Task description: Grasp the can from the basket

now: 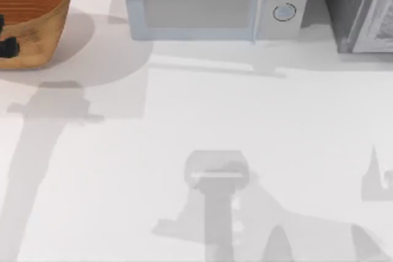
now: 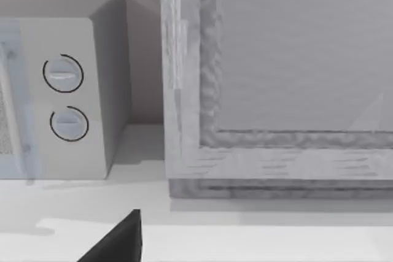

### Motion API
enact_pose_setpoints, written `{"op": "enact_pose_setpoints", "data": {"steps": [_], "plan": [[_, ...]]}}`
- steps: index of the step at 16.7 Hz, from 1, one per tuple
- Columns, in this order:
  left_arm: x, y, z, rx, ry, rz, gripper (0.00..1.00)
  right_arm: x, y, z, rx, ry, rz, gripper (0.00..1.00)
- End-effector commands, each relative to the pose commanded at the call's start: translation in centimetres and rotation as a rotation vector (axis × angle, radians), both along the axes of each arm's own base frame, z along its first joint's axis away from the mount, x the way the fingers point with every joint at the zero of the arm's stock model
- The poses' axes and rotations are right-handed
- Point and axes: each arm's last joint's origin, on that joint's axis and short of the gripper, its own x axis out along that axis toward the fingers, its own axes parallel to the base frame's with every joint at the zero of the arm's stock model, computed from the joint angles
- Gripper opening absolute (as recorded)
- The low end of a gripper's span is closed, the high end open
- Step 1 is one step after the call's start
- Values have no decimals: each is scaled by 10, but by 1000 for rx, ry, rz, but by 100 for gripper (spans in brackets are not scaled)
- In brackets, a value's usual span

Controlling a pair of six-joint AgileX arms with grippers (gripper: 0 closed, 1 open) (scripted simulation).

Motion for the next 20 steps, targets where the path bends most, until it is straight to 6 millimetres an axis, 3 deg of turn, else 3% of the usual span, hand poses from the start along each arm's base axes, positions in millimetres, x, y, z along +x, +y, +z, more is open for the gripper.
{"op": "enact_pose_setpoints", "data": {"steps": [3,5,10,13,20], "plan": [[-58,2,-41,3,-172,43,0,0,0,0,0,0,0,100],[-82,4,-74,4,-269,84,0,0,0,0,0,0,0,100],[-100,9,-139,7,-418,193,0,0,0,0,0,0,0,100],[-101,11,-154,8,-450,226,0,0,0,0,0,0,0,100],[-101,10,-155,10,-445,222,0,0,0,0,0,0,0,100]]}}
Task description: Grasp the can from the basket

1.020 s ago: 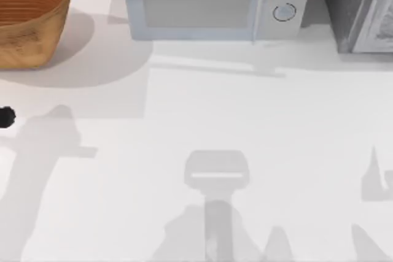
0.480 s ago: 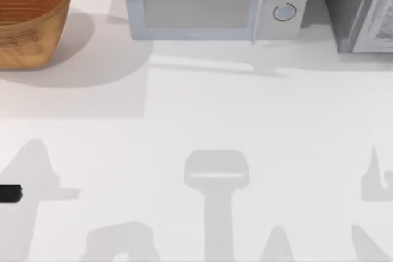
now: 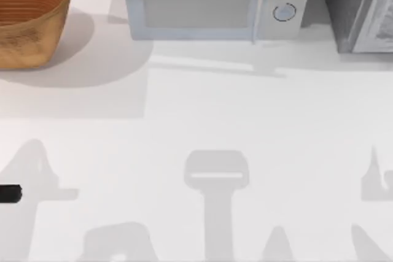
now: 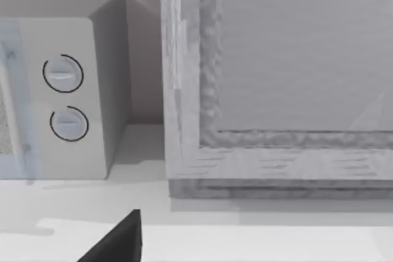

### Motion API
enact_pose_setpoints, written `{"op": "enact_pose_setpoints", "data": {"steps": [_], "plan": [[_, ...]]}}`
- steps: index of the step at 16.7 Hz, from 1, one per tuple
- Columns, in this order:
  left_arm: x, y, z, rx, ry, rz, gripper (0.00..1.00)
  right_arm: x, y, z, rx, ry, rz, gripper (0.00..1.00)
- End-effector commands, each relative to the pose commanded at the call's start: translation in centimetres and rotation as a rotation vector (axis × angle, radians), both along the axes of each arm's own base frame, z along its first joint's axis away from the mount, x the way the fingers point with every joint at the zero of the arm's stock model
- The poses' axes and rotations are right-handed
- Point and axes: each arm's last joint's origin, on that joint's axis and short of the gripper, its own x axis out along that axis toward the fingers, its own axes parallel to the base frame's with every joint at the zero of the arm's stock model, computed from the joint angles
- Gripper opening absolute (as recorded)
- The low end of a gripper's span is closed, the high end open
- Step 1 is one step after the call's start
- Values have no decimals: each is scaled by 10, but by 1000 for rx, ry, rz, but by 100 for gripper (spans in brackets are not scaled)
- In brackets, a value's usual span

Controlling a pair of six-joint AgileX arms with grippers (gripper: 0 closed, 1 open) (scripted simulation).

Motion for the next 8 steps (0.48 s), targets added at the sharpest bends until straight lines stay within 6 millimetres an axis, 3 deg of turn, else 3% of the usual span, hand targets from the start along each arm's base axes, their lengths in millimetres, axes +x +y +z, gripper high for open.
{"op": "enact_pose_setpoints", "data": {"steps": [5,8], "plan": [[8,-4,19,2,1,-75,0,0,0,0,0,0,0,100],[23,-7,35,7,23,-150,0,0,0,0,0,0,0,100]]}}
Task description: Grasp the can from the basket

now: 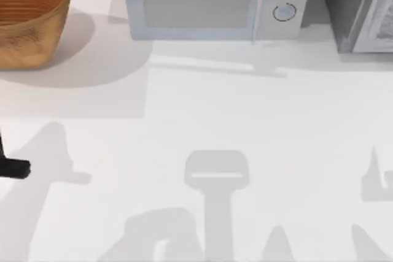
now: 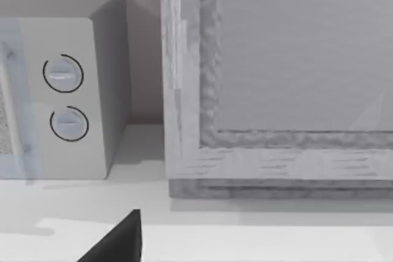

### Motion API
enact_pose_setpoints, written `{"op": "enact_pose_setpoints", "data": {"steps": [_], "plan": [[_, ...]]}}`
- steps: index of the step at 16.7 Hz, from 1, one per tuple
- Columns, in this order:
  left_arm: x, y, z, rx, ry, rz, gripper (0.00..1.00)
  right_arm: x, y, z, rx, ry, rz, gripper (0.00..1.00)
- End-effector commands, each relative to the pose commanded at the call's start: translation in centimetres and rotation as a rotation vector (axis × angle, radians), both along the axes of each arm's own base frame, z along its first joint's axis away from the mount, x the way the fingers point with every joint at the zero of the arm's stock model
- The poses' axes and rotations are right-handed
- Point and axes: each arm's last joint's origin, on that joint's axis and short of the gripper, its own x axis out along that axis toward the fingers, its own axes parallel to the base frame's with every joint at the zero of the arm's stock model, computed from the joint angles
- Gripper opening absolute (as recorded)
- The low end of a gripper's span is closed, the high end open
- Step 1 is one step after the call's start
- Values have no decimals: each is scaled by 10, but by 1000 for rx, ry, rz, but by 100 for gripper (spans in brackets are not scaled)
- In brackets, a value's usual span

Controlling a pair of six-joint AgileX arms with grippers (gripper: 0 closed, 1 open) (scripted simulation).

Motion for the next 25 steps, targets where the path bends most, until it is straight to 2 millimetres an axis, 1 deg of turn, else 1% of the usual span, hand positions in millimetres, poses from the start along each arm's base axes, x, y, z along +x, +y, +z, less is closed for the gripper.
{"op": "enact_pose_setpoints", "data": {"steps": [4,10,12,16,25], "plan": [[27,-6,20,5,0,-113,0,0,0,0,0,0,0,100],[70,-15,40,11,-40,-255,0,0,0,0,0,0,0,100],[85,-19,43,11,-48,-303,0,0,0,0,0,0,0,100],[113,-29,35,5,-33,-417,0,0,0,0,0,0,0,100],[166,-50,3,13,-25,-659,0,0,0,0,0,0,0,100]]}}
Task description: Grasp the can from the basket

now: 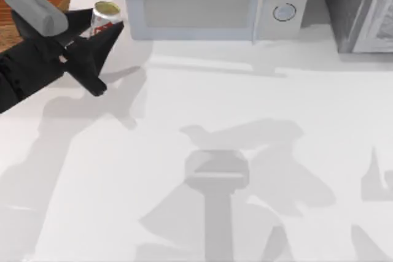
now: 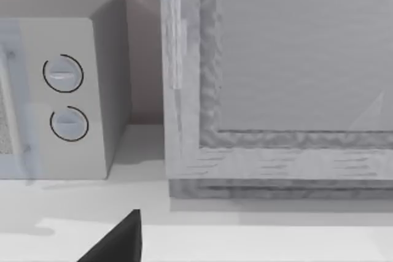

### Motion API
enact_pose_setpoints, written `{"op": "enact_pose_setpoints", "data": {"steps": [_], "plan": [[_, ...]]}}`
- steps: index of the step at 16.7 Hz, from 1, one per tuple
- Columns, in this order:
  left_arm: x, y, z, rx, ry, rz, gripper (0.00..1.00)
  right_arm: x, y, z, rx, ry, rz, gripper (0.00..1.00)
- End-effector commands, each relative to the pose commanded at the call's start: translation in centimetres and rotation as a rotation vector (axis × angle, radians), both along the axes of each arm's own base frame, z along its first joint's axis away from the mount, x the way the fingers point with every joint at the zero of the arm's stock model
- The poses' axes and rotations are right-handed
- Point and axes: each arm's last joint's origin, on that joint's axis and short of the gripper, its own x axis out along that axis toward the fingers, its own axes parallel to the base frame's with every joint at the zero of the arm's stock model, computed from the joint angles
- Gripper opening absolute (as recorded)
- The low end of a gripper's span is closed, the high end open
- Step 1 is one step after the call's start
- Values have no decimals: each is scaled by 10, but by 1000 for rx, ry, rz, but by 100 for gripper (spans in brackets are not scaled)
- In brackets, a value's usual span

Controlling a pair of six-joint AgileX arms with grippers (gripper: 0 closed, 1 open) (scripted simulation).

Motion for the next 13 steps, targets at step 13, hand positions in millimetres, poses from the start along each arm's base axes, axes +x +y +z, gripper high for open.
{"op": "enact_pose_setpoints", "data": {"steps": [13], "plan": [[53,-18,-66,-5,-4,-327,0,0,0,0,0,0,0,100]]}}
